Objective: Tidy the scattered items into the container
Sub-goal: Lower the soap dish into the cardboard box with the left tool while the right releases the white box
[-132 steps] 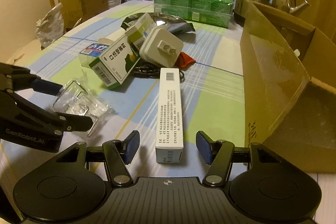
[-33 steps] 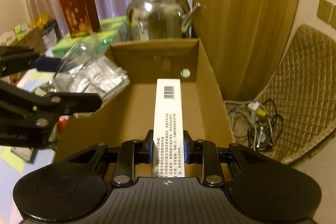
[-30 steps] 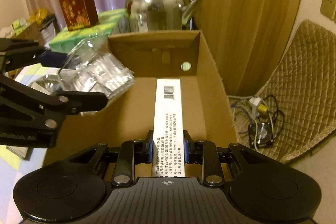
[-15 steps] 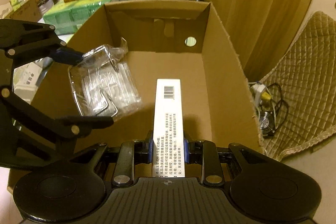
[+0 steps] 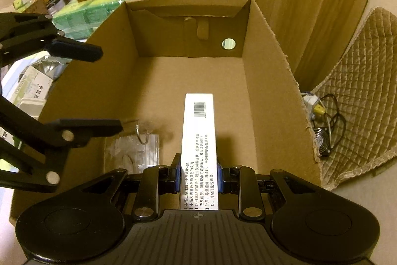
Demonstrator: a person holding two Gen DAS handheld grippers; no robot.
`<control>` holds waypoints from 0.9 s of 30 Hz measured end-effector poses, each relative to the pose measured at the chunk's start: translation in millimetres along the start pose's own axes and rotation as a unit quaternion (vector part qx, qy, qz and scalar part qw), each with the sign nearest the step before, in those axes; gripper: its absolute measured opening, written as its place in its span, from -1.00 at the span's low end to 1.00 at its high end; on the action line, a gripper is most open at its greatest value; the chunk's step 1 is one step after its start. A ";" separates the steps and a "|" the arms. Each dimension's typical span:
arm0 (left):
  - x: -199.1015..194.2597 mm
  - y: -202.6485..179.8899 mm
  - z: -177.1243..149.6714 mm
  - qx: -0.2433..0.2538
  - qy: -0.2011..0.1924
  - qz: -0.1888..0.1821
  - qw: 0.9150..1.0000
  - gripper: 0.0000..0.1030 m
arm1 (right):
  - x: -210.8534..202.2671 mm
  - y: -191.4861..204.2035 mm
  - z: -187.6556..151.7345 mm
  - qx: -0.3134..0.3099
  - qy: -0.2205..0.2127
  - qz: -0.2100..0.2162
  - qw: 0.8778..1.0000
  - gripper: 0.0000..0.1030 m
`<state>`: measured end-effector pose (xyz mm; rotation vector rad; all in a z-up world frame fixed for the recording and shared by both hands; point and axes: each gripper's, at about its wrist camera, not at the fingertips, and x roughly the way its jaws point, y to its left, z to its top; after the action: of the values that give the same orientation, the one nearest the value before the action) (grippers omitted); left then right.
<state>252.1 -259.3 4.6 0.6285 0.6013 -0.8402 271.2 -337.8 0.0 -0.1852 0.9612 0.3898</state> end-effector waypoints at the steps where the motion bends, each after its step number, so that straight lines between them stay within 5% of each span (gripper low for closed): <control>1: -3.3 0.5 -0.6 -0.001 -0.002 0.002 1.000 0.35 | -0.2 1.3 0.0 -0.001 0.000 0.002 1.000 -0.55; 6: -18.1 2.3 -3.3 -0.018 -0.013 0.006 1.000 0.41 | -4.2 5.8 -0.3 -0.001 -0.010 0.009 1.000 -0.51; 10: -32.3 1.9 -6.7 -0.028 -0.023 0.011 0.999 0.41 | -17.3 6.3 1.1 0.001 -0.030 0.000 1.000 -0.18; 19: -86.6 4.3 -20.3 -0.086 -0.053 0.028 0.994 0.43 | -68.8 18.4 2.2 0.006 -0.086 -0.006 0.996 -0.11; 27: -137.7 4.5 -52.7 -0.138 -0.055 0.060 0.987 0.56 | -113.4 57.4 -8.9 -0.005 -0.126 0.015 0.992 0.17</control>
<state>170.8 -153.1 66.9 0.3597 0.5624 -0.6592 183.5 -315.5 89.7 -0.1268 0.7146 0.4336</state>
